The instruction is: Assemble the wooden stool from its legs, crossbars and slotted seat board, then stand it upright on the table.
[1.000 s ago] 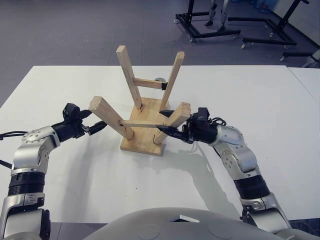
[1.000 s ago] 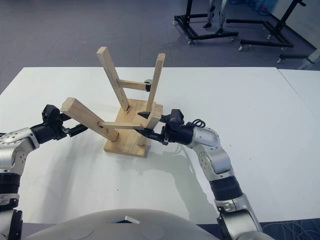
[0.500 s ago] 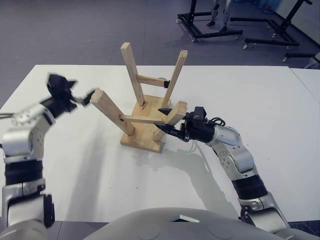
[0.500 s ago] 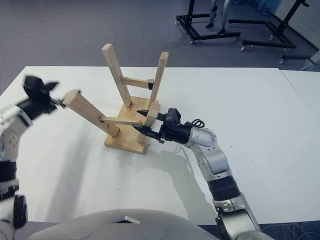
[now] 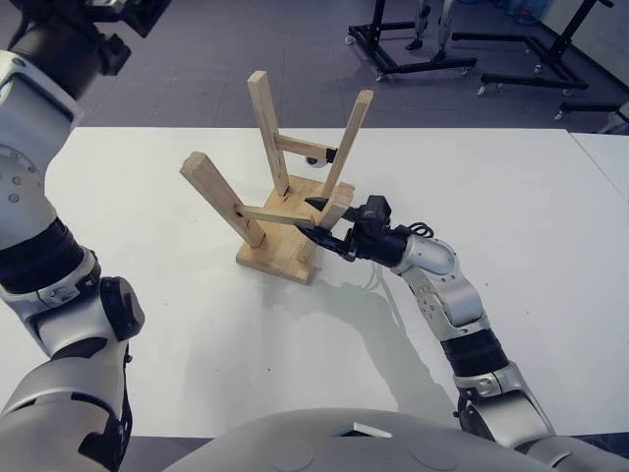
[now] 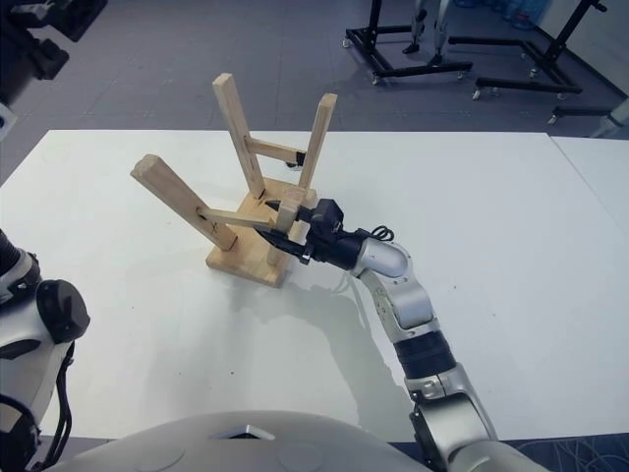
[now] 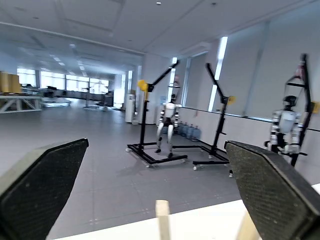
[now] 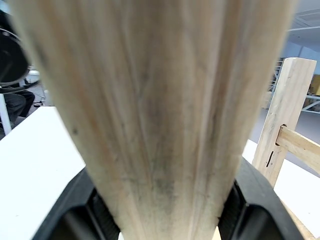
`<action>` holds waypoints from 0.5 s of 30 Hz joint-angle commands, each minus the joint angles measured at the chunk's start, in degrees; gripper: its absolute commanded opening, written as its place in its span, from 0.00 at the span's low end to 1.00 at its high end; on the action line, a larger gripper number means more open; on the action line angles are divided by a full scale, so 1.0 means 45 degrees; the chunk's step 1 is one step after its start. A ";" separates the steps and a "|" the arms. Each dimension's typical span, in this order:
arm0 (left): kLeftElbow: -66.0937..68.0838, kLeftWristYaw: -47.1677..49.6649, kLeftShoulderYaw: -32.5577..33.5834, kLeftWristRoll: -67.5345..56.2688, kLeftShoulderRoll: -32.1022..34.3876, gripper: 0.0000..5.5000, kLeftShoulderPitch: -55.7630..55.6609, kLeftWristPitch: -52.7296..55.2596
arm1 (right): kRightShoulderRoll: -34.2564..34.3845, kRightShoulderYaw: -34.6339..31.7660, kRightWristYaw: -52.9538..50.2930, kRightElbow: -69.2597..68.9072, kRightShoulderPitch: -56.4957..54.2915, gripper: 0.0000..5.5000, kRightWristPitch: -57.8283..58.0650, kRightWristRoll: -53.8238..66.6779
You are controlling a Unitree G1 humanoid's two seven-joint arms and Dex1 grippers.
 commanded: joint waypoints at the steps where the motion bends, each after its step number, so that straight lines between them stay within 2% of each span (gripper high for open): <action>1: -0.1179 0.1797 0.0147 -0.2024 -0.1276 0.82 -0.1224 0.2090 | 0.0018 -0.0130 -0.0482 0.0831 -0.0539 0.38 0.0087 -0.0786; 5: -0.1605 0.3388 0.0256 -0.3524 -0.2235 0.72 -0.1408 0.2935 | 0.0164 -0.0184 -0.0659 0.1247 -0.0804 0.38 -0.0153 -0.0899; 9: -0.1110 0.4283 0.0664 -0.4064 -0.2350 0.59 -0.0247 0.3231 | 0.0276 -0.0184 -0.0668 0.1367 -0.0861 0.38 -0.0256 -0.0910; 11: -0.0954 0.3904 0.0546 -0.3722 -0.2017 0.53 0.1016 0.3046 | 0.0335 -0.0174 -0.0644 0.1470 -0.0953 0.38 -0.0288 -0.0890; 15: -0.1596 0.2014 -0.0640 -0.2917 -0.1202 0.39 0.3402 0.2095 | 0.0358 -0.0179 -0.0523 0.1606 -0.1142 0.38 -0.0285 -0.0852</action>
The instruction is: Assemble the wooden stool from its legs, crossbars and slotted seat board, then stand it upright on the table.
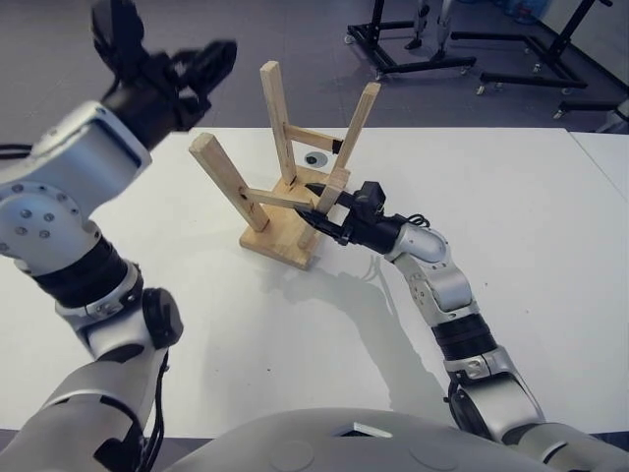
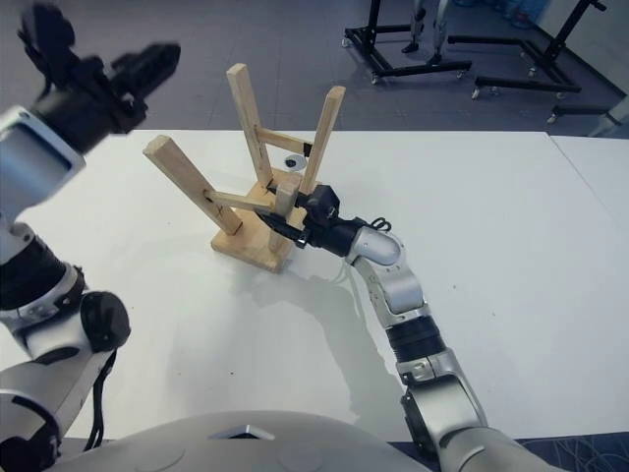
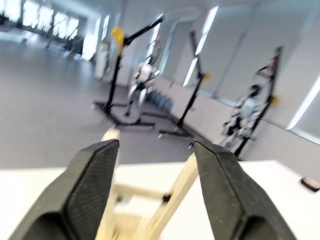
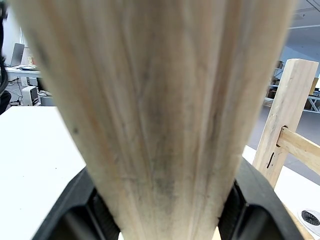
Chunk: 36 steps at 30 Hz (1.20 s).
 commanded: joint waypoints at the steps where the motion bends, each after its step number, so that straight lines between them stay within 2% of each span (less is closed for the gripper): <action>1: -0.0676 -0.1787 -0.1086 0.0525 0.0707 0.35 0.1647 -0.0869 | -0.0075 -0.0056 0.0020 0.0338 -0.0287 0.38 0.0141 -0.0389; 5: -0.0710 -0.3168 -0.1451 0.0034 0.0824 0.21 0.1892 -0.1162 | 0.0068 0.0079 0.0070 0.0489 -0.0473 0.38 0.0142 -0.0420; 9: -0.0480 -0.4409 -0.2053 -0.0506 0.0849 0.21 0.2079 -0.1128 | 0.0224 0.0139 0.0032 0.0621 -0.0525 0.38 0.0060 -0.0476; 19: 0.0670 -0.5661 -0.4278 0.2772 0.0594 0.21 0.4060 -0.3930 | 0.0339 0.0114 0.0109 0.0539 -0.0809 0.38 0.0238 -0.0639; 28: 0.0383 -0.5156 -0.3968 0.3020 0.0145 0.21 0.3398 -0.4104 | 0.0380 0.0109 0.0163 0.0410 -0.0713 0.38 0.0351 -0.0618; 32: 0.0134 -0.5823 -0.5523 0.4469 0.0453 0.21 0.5453 -0.5056 | 0.0438 0.0124 0.0025 0.0383 -0.0771 0.38 0.0496 -0.0727; 36: 0.0241 -0.6331 -0.6311 0.5661 0.0780 0.21 0.6483 -0.6067 | 0.0413 0.0158 -0.0177 0.0199 -0.0820 0.38 0.0795 -0.0867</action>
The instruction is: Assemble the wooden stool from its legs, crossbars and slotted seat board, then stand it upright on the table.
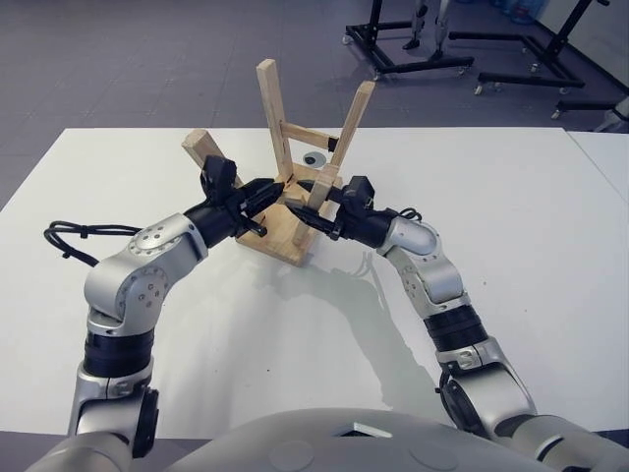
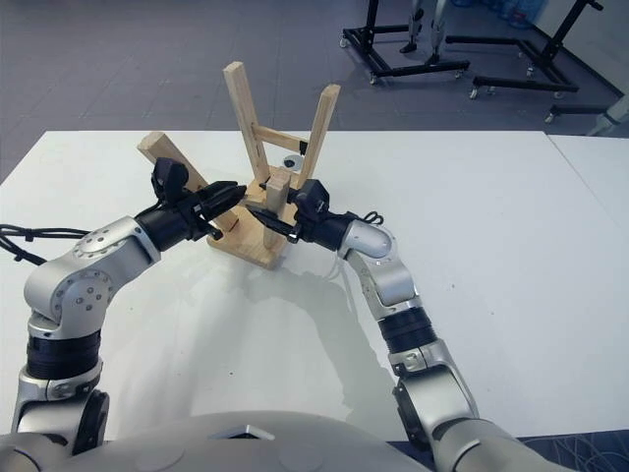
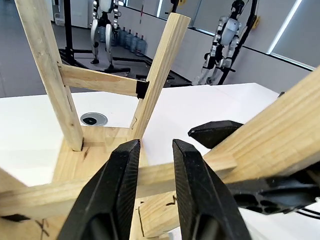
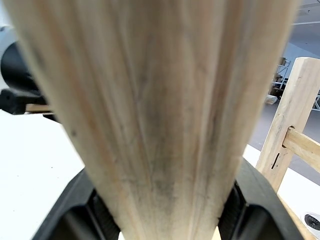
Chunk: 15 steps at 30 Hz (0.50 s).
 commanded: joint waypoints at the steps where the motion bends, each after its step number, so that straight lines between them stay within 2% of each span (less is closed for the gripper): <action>1: 0.0390 -0.0389 -0.0733 0.1045 0.0376 0.21 0.0908 -0.0336 | -0.0040 0.0094 -0.0200 -0.0298 -0.0218 0.38 0.0453 -0.0341; 9: 0.0600 0.0227 0.0640 0.0634 0.0028 0.21 -0.0826 0.0008 | -0.0090 0.0232 -0.0500 -0.0849 -0.0224 0.38 0.1078 -0.0614; 15: -0.0392 0.1969 0.2197 -0.1075 -0.0765 0.21 -0.2641 0.1954 | -0.0027 0.0204 -0.0463 -0.0860 -0.0128 0.38 0.1093 -0.0592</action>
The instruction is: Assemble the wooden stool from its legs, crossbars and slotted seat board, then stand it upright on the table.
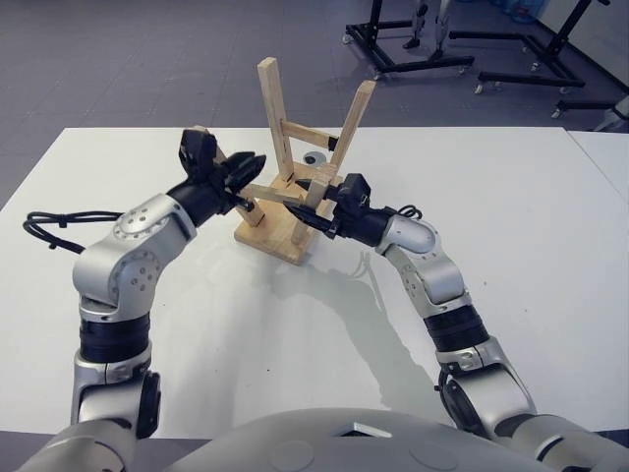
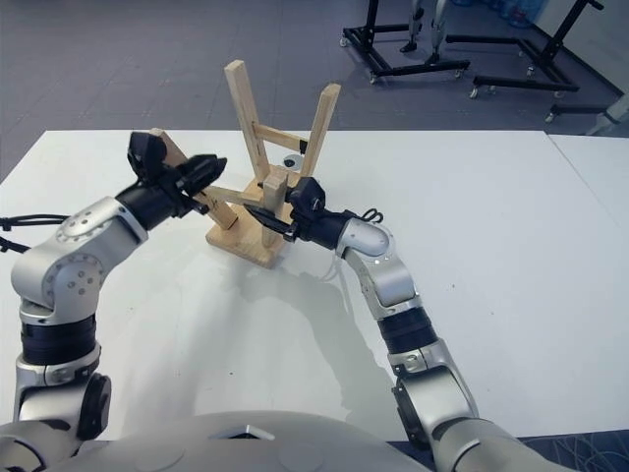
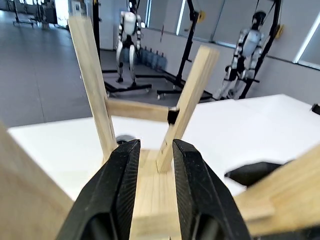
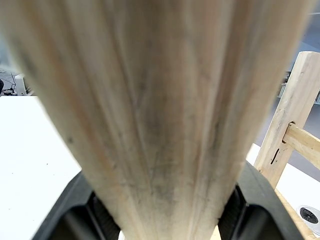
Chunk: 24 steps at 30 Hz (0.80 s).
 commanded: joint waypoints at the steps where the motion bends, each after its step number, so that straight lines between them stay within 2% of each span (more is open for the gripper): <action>1: -0.1116 0.0986 0.0593 -0.1047 -0.0383 0.21 -0.0687 0.1327 | -0.0026 0.0089 0.0028 -0.0122 -0.0104 0.38 0.0113 -0.0166; 4: -0.1822 0.1395 0.0698 -0.1434 -0.0343 0.21 -0.0337 0.1874 | -0.0019 0.0077 0.0061 -0.0030 -0.0121 0.38 0.0067 -0.0168; 7: -0.2369 0.1221 0.0151 -0.1163 -0.0179 0.21 0.0902 0.1791 | -0.0002 0.0086 0.0081 0.0048 -0.0170 0.38 0.0022 -0.0194; 13: -0.1293 0.0374 -0.1749 0.1126 -0.0229 0.21 0.4123 -0.0539 | 0.0045 0.0429 -0.0051 -0.0170 -0.0080 0.38 -0.0113 -0.0541; 20: -0.0655 0.0145 -0.1710 0.1479 -0.0373 0.21 0.3921 -0.1340 | 0.0288 0.0454 -0.0358 -0.0372 0.0522 0.38 -0.0695 -0.0444; 24: -0.0851 0.0216 -0.1223 0.1283 -0.0443 0.21 0.3613 -0.1121 | 0.0383 0.0163 -0.0414 -0.0222 0.0983 0.38 -0.1062 -0.0186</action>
